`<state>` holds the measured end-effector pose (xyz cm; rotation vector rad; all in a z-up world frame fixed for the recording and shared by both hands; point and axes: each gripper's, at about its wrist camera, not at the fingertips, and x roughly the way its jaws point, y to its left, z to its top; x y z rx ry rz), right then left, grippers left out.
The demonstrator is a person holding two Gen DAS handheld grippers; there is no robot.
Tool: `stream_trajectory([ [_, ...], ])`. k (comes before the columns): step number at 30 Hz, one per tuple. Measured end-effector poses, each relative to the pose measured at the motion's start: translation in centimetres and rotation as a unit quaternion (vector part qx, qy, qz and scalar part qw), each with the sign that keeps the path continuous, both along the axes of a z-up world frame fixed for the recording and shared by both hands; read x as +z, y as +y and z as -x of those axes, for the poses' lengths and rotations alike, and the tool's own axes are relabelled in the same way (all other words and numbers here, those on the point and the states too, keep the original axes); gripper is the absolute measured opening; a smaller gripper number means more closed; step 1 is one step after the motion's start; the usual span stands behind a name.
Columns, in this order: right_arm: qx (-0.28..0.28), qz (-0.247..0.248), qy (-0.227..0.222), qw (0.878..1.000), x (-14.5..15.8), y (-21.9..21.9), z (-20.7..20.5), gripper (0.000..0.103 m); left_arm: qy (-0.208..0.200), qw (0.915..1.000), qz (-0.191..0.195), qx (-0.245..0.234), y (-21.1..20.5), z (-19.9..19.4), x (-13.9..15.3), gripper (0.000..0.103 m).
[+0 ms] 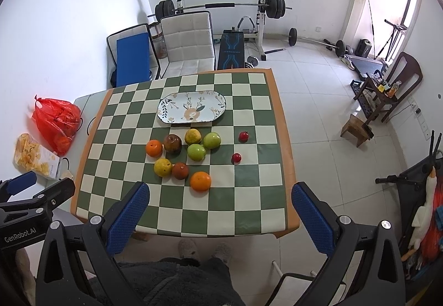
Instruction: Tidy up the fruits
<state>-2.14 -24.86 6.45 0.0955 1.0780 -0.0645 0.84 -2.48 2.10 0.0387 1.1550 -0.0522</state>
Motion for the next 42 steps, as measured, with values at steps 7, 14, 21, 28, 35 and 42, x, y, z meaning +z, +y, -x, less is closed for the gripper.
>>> stream_trajectory([
  [7,0.000,0.000,-0.001,1.000,0.2,-0.3,-0.1,0.103,-0.001,1.0000,0.001,0.000,0.1,0.1,0.0,0.103],
  [14,0.001,-0.003,0.000,1.000,0.5,-0.3,-0.4,0.103,0.008,0.9999,0.006,0.002,-1.9,-0.9,0.1,0.103],
  [21,-0.002,-0.030,-0.038,0.999,-1.0,-2.2,-3.5,0.103,-0.069,0.9960,-0.042,0.039,0.0,-2.4,-1.8,0.103],
  [28,0.015,-0.069,0.032,0.997,-12.7,-0.4,-8.3,0.103,-0.052,0.9875,-0.132,0.068,2.4,-9.1,-8.4,0.103],
  [35,-0.020,-0.102,0.146,0.984,-27.0,1.8,-12.8,0.101,0.059,0.9911,-0.107,0.052,6.4,-18.0,-18.1,0.103],
  [42,-0.076,-0.116,0.228,0.964,-36.2,2.8,-15.0,0.099,0.179,0.9815,-0.068,-0.008,6.6,-26.0,-28.5,0.089],
])
